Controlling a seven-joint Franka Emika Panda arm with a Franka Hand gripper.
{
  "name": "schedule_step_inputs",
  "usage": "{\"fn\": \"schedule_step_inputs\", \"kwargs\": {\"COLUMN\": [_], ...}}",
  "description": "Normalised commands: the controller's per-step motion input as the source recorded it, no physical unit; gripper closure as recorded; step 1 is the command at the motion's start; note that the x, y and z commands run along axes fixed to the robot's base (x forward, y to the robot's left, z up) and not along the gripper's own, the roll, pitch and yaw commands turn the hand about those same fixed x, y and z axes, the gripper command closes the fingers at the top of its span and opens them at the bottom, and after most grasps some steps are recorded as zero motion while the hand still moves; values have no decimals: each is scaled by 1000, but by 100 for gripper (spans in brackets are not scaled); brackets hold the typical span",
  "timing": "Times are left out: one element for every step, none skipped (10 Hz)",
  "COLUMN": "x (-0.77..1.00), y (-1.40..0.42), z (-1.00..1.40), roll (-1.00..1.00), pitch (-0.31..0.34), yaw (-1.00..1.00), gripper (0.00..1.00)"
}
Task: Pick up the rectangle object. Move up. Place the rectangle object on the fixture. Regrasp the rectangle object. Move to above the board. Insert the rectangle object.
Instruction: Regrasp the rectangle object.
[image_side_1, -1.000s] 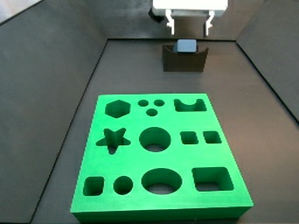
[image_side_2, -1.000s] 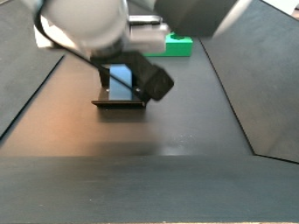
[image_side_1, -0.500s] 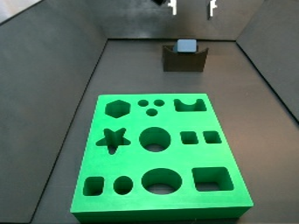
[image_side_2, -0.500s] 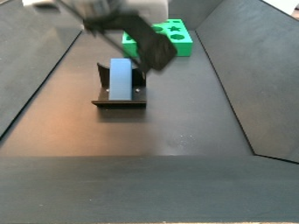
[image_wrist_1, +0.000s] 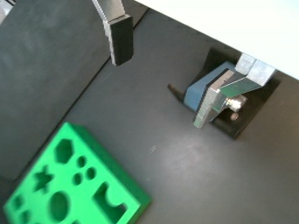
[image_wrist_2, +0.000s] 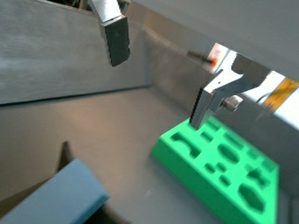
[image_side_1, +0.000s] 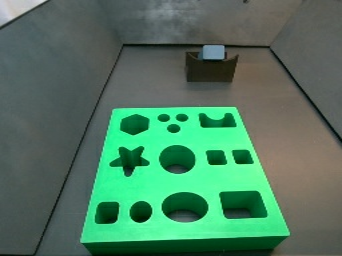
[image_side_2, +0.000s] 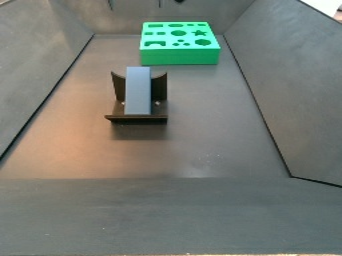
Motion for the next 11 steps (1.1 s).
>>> {"fn": "schedule_step_inputs", "kwargs": {"x": [11, -11, -19, -23, -27, -20, -16, -15, -15, -11, -3], "y": [-37, -33, -33, -26, -22, -24, -22, -19, -17, -19, -19], "z": [19, 33, 21, 8, 10, 2, -3, 1, 3, 9, 11], "roll": [1000, 1000, 1000, 1000, 1000, 1000, 1000, 1000, 1000, 1000, 1000], "pitch": [39, 36, 33, 27, 23, 17, 14, 10, 11, 16, 20], "yaw": [2, 3, 4, 5, 5, 7, 8, 10, 11, 13, 15], "gripper": [0, 0, 0, 0, 0, 0, 0, 0, 0, 0, 0]}}
